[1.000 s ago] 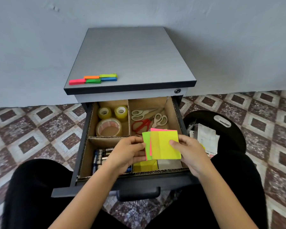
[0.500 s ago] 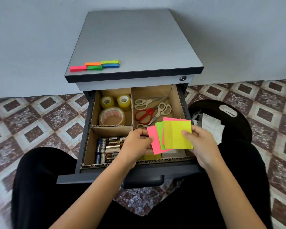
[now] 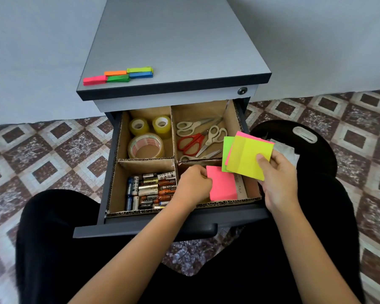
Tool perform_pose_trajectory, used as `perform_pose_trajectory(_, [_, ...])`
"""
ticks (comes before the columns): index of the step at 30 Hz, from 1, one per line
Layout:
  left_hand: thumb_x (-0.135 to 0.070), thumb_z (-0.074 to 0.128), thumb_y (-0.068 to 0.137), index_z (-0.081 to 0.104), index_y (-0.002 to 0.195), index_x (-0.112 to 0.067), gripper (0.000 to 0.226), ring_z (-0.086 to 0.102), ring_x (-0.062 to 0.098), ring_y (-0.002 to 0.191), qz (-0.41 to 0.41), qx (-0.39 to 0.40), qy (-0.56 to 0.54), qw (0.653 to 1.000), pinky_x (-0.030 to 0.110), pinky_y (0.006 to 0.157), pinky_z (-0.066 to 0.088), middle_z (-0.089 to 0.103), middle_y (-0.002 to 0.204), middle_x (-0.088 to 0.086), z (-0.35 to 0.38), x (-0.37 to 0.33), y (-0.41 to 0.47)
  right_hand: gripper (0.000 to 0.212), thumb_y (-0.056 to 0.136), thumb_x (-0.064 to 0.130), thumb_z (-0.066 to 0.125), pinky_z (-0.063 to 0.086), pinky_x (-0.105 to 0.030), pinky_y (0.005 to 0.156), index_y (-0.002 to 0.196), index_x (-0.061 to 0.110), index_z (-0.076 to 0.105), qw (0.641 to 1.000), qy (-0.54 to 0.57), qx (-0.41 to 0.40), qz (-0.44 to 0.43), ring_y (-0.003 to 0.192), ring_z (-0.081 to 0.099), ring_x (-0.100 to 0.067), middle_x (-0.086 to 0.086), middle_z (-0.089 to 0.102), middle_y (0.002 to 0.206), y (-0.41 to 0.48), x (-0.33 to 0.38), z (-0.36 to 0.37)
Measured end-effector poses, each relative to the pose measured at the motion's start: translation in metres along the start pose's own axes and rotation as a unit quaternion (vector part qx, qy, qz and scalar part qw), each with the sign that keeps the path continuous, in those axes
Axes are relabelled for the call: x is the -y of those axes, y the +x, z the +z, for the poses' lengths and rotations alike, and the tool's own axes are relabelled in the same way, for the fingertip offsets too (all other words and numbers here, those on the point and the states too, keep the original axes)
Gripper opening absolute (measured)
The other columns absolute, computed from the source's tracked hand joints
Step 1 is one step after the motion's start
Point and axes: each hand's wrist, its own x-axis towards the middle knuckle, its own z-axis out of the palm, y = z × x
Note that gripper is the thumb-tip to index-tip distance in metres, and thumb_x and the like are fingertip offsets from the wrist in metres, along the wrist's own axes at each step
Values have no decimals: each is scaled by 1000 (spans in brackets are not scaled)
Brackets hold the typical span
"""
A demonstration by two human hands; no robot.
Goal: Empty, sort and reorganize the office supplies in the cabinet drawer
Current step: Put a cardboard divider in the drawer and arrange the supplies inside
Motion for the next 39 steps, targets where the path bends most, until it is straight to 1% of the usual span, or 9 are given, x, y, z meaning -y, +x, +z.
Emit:
perform_pose_trajectory(6, [-8,53,84,58,64,-16,22,65,36,90,-5,-10,18,1000,48,83,54,68,89,22,11,-2,5,21,95,9,52,52,-47,90,88,26,61,1000,2,4,-1,97,64,-22,4,68,95,0,0,0])
perform_pose_trajectory(9, [-7,51,87,51,61,-19,28,58,29,74,-16,-9,22,1000,48,85,53,60,80,20,9,2,5,20,95,9,52,51,-48,91,88,25,61,1000,6,7,3,101,64,-25,1,68,96,1,-1,-1])
perform_pose_trajectory(13, [0,46,87,46,58,-19,35,50,23,73,-35,7,2,999,48,83,52,53,77,16,7,3,4,20,95,8,52,51,-48,93,89,24,61,1000,8,11,4,101,64,-26,-1,68,98,1,-1,-1])
perform_pose_trajectory(16, [6,43,87,51,60,-12,33,48,24,75,-45,34,-21,998,35,72,45,53,78,17,7,1,3,19,95,8,51,51,-47,92,91,24,61,1000,7,14,4,100,64,-25,0,68,98,1,-2,-1])
perform_pose_trajectory(21, [4,42,88,56,65,-13,31,50,23,77,-43,53,-19,998,32,72,42,55,80,15,8,3,5,18,95,8,52,51,-46,92,94,23,61,1000,9,15,5,99,64,-23,0,68,97,0,-1,-1])
perform_pose_trajectory(26, [0,46,87,57,89,-15,19,43,20,79,-40,63,-2,997,29,71,37,49,82,11,8,3,7,16,95,8,52,52,-47,92,98,21,61,1000,6,13,6,102,64,-25,-1,68,100,0,0,0])
perform_pose_trajectory(31, [-10,46,95,58,88,-13,15,47,16,72,-37,50,-75,995,26,67,48,50,78,5,3,-3,2,17,95,6,52,52,-43,90,103,17,61,999,4,42,-5,102,64,-24,-4,68,103,-3,2,-2])
perform_pose_trajectory(35, [-26,39,101,62,87,-21,28,62,10,70,14,62,-224,973,24,65,51,66,79,-3,-10,-17,-13,20,95,5,51,57,-29,72,103,20,62,991,17,136,3,89,67,-15,2,71,96,-8,6,-2])
perform_pose_trajectory(39, [-20,41,100,64,90,-13,27,68,14,79,37,80,-319,944,29,67,56,72,84,1,-25,-21,-21,20,93,4,52,56,-40,81,103,19,62,983,4,180,25,93,67,-20,-1,72,96,-13,8,6])
